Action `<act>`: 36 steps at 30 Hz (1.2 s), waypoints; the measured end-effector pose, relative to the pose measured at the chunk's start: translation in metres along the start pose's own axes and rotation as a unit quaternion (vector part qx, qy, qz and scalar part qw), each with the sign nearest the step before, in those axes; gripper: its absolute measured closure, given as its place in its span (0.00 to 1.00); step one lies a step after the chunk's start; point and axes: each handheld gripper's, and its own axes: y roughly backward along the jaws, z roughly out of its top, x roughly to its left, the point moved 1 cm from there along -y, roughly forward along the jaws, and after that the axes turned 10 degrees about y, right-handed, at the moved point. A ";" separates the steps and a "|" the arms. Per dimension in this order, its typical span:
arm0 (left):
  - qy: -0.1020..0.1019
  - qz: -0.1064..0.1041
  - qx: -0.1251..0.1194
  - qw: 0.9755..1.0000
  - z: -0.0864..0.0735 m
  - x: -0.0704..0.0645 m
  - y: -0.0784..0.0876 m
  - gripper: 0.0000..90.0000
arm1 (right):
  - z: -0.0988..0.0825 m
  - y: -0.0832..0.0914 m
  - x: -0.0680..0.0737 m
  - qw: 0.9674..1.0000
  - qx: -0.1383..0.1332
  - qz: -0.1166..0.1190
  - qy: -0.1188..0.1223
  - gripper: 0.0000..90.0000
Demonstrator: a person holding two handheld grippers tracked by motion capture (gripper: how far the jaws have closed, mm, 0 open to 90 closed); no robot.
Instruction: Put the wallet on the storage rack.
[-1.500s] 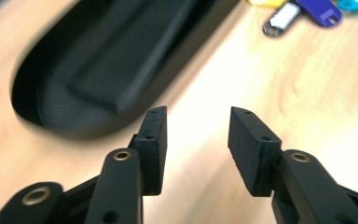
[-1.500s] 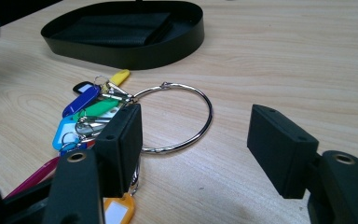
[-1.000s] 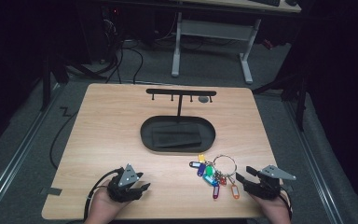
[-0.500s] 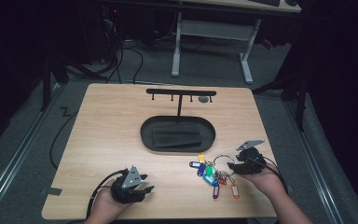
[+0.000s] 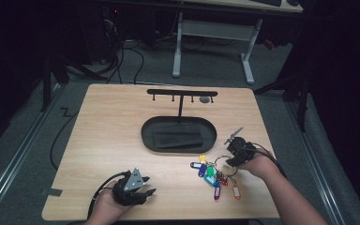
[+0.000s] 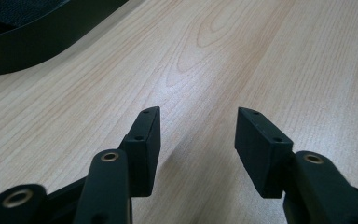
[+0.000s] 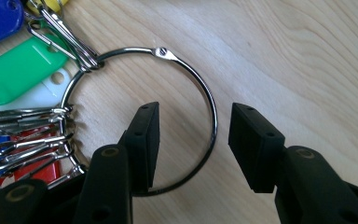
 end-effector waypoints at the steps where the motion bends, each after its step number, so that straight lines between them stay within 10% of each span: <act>1: -0.001 0.001 0.001 1.000 0.000 0.000 0.000 0.57 | 0.004 -0.002 -0.003 1.000 0.008 0.003 0.011 0.60; 10: -0.005 0.002 0.004 1.000 -0.001 0.000 0.000 0.57 | 0.029 -0.017 -0.013 0.997 0.051 0.048 0.037 0.69; 16: -0.002 0.001 0.005 1.000 -0.002 0.002 0.001 0.57 | 0.031 -0.017 -0.012 0.994 0.077 0.076 0.029 0.95; 23: -0.004 -0.001 0.006 1.000 -0.001 0.000 0.001 0.57 | 0.021 -0.014 -0.006 0.992 0.101 0.079 0.017 0.96; 36: -0.003 -0.006 0.009 1.000 -0.001 0.000 -0.001 0.56 | 0.024 -0.014 -0.004 0.986 0.113 0.100 0.066 0.88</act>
